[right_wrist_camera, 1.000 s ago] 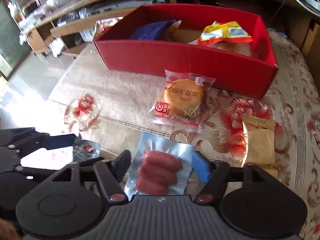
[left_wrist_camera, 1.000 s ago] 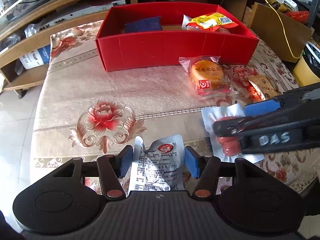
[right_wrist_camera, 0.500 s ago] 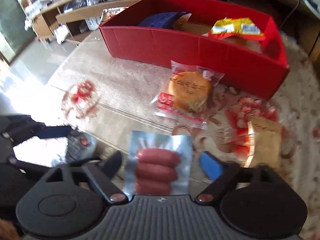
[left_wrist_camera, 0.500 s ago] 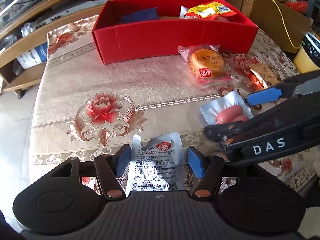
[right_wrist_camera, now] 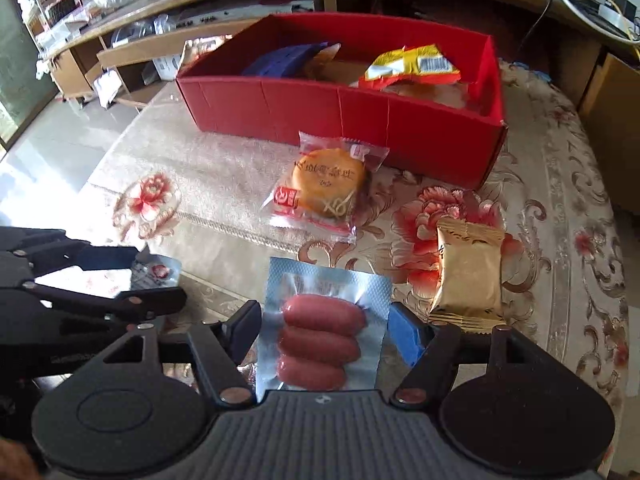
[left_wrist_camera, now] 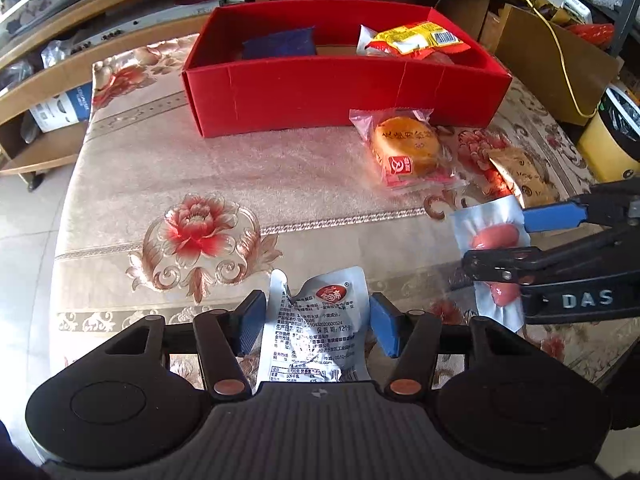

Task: Organize snacks
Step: 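Lift white packet and sausage pack with both tools and carry over red box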

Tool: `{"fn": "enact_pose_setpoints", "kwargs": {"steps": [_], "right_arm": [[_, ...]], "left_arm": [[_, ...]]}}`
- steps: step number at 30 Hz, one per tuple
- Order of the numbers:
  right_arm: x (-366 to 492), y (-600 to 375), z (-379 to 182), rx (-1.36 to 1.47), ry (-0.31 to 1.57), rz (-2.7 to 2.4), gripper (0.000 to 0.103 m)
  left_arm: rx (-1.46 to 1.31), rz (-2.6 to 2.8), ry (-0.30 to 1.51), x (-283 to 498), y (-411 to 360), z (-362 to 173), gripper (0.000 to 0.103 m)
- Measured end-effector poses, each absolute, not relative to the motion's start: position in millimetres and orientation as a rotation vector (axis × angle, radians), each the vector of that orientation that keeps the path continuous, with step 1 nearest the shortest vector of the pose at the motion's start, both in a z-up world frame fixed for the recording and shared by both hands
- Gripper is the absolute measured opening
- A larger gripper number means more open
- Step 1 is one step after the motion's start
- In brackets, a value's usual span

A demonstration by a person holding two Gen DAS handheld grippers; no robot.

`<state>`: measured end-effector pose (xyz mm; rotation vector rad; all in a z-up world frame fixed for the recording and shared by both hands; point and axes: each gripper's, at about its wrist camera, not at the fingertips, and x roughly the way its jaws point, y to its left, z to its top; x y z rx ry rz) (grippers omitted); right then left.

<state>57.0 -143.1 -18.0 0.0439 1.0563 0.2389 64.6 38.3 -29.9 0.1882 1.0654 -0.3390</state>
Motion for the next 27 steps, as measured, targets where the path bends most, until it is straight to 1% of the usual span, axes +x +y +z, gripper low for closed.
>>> {"fn": "enact_pose_setpoints", "kwargs": {"steps": [12,27], "right_arm": [[59,-151,0,0.087,0.990,0.242,0.069],[69,-164,26,0.144,0.901,0.233,0.069]], "left_arm": [[0.153,-0.327,1.025,71,33,-21,0.063],[0.060,-0.314,0.920,90,25,13,0.063]]}}
